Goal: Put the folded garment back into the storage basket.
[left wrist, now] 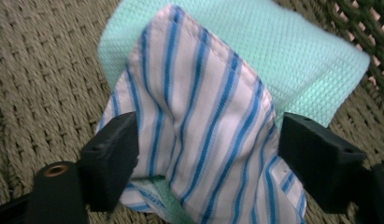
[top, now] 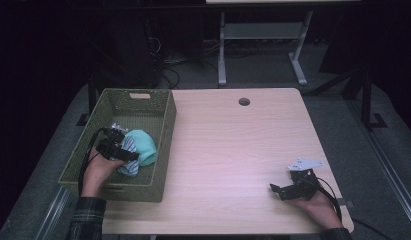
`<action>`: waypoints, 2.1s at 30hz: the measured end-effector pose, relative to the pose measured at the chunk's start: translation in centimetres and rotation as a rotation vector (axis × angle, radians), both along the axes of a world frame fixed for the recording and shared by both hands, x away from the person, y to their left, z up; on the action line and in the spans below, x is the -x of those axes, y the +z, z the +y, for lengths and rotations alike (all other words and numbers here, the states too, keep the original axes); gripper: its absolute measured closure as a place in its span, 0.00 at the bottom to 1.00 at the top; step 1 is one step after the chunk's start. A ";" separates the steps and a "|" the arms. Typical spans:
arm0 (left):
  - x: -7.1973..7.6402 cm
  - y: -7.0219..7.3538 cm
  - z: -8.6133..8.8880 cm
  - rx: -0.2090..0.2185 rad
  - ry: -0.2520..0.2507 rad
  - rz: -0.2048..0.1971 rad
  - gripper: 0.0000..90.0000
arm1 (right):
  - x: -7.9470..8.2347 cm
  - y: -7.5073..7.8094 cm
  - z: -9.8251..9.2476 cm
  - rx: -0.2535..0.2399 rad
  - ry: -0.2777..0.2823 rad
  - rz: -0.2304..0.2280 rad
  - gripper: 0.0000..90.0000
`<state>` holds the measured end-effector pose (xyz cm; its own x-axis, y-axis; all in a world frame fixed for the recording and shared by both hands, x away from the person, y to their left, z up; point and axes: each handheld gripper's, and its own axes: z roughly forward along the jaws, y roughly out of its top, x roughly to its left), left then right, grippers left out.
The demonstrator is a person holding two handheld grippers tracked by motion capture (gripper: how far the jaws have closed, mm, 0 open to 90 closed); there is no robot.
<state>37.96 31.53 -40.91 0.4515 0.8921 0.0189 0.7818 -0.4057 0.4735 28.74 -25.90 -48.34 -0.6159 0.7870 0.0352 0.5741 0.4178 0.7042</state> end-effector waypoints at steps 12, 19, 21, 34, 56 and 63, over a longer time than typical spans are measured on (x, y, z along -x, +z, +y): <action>0.0 2.7 1.2 0.164 -0.096 -0.099 0.17 | 0.0 0.0 0.0 0.000 0.000 0.000 0.01; 1.1 5.4 -0.1 0.194 -0.115 -0.163 0.15 | 0.0 0.0 0.0 0.000 0.000 0.000 0.01; 1.3 5.9 -0.7 0.204 -0.123 -0.176 0.15 | 0.0 0.0 0.0 0.000 0.000 0.000 0.01; 2.4 8.4 -5.9 0.263 -0.197 -0.214 0.14 | 0.0 0.0 0.0 0.000 0.000 0.000 0.01; 2.9 6.5 -16.4 0.310 -0.332 -0.193 0.14 | 0.0 0.0 0.0 0.001 0.000 -0.001 0.01; 3.5 5.1 -18.7 0.301 -0.376 -0.213 0.14 | 0.0 0.0 0.0 0.000 0.000 -0.001 0.01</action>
